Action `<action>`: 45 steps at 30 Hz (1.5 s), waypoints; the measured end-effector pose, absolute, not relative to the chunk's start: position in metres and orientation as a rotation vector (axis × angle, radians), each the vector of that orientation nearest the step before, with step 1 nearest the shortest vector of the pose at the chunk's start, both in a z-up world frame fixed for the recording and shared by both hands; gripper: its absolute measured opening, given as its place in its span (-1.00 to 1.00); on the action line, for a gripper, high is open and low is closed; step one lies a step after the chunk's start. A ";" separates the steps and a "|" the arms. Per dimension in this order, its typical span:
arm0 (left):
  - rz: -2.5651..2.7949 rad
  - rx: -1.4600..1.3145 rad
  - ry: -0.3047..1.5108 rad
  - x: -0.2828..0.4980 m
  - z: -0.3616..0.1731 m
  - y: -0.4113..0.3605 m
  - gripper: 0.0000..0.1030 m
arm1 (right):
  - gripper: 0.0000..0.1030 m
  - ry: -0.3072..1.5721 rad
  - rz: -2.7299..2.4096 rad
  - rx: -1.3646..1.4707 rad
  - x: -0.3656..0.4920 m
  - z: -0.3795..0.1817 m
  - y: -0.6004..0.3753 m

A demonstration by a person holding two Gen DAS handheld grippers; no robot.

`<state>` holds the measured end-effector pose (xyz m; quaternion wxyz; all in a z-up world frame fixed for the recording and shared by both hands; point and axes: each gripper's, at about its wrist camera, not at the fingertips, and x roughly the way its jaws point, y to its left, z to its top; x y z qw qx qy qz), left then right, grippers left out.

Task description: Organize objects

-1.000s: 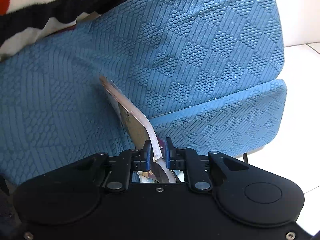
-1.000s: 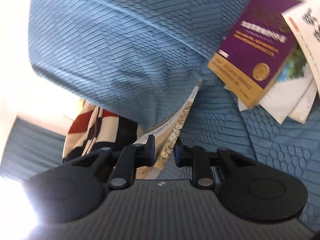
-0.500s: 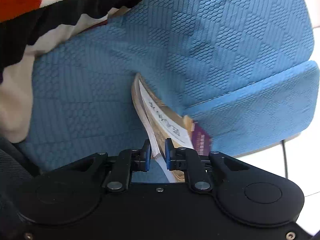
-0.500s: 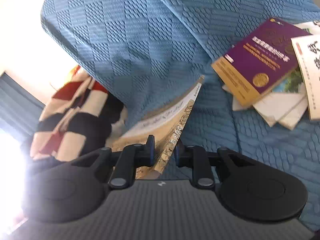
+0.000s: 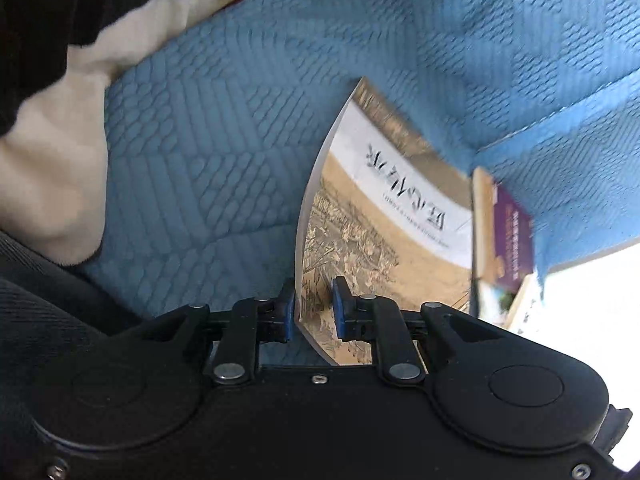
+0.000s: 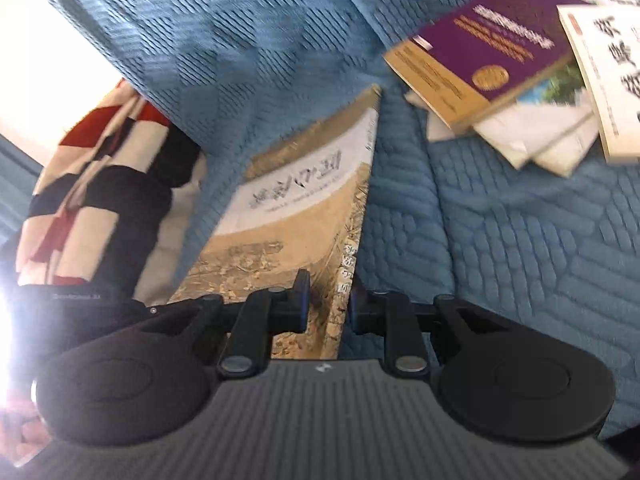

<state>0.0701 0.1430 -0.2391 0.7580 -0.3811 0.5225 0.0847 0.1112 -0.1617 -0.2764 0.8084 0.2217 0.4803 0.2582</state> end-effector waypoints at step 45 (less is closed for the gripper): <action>-0.053 -0.474 0.781 0.019 -0.038 0.052 0.79 | -0.06 0.712 0.475 0.209 0.033 -0.067 -0.216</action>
